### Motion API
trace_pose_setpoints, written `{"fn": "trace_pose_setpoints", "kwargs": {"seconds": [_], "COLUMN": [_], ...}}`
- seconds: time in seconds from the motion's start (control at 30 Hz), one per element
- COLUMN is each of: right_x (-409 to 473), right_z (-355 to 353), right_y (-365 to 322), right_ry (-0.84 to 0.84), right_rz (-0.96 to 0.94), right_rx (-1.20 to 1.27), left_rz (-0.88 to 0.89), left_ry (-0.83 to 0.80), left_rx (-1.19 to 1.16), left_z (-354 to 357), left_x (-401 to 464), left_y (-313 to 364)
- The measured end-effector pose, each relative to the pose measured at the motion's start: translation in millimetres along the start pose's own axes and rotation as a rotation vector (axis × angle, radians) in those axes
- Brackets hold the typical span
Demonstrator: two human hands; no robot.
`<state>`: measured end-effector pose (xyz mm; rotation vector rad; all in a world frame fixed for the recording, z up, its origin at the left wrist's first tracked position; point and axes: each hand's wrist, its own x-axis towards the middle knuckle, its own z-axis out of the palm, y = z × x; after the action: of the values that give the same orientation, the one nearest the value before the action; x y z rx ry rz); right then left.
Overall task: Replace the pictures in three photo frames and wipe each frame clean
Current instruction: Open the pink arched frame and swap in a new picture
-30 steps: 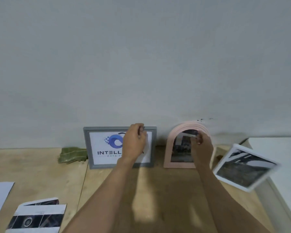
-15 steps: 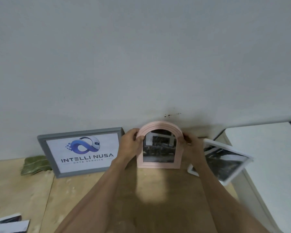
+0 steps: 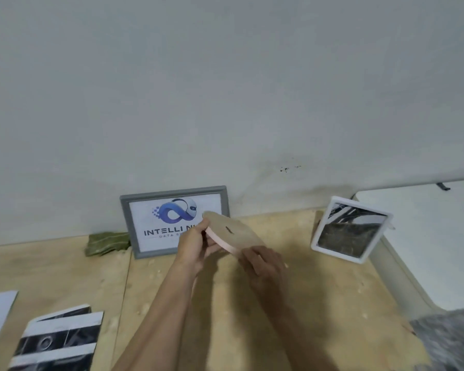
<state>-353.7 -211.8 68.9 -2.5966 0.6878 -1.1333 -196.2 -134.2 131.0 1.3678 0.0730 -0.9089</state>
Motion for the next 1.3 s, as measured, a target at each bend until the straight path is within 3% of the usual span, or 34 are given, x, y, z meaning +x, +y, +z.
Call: {"fn": "trace_pose_setpoints", "kwargs": {"seconds": [0.07,0.1,0.27,0.33,0.4,0.47,0.6,0.77,0.97,1.1,1.3], "right_x": [-26,-36,-66,-91,-116,-136,-153,-150,-155,-160,-160], "right_z": [5,4,-13,-4,6,15,18,19,28,30,23], "right_y": [-15,-20,-38,-37,-35,-39,-46,-54,-53,-53,-53], "right_ry": [-0.174,-0.268,-0.517,-0.645,-0.655,-0.629,-0.562,-0.397,-0.413,-0.400,-0.400], "right_rz": [0.048,0.162,1.131,1.318,1.423,1.466,1.340,1.348,1.344,1.357,1.253], "right_rx": [0.080,0.142,0.506,0.599,0.617,0.598,0.458,0.450,0.387,0.361,0.233], "left_rz": [-0.004,-0.010,-0.241,-0.322,-0.381,-0.435,-0.480,-0.162,-0.123,-0.158,-0.378], "left_ry": [-0.021,-0.042,-0.145,-0.138,-0.107,-0.083,-0.061,0.198,0.287,0.300,0.257], "left_rx": [0.036,0.029,-0.304,-0.439,-0.539,-0.580,-0.524,0.092,0.333,0.318,0.072], "left_z": [-44,-66,-161,-187,-208,-225,-242,-225,-221,-216,-238], "left_x": [-16,-24,-53,-59,-61,-63,-61,-56,-42,-37,-36], "left_y": [-7,-13,-57,-81,-107,-129,-145,-130,-132,-134,-130]}}
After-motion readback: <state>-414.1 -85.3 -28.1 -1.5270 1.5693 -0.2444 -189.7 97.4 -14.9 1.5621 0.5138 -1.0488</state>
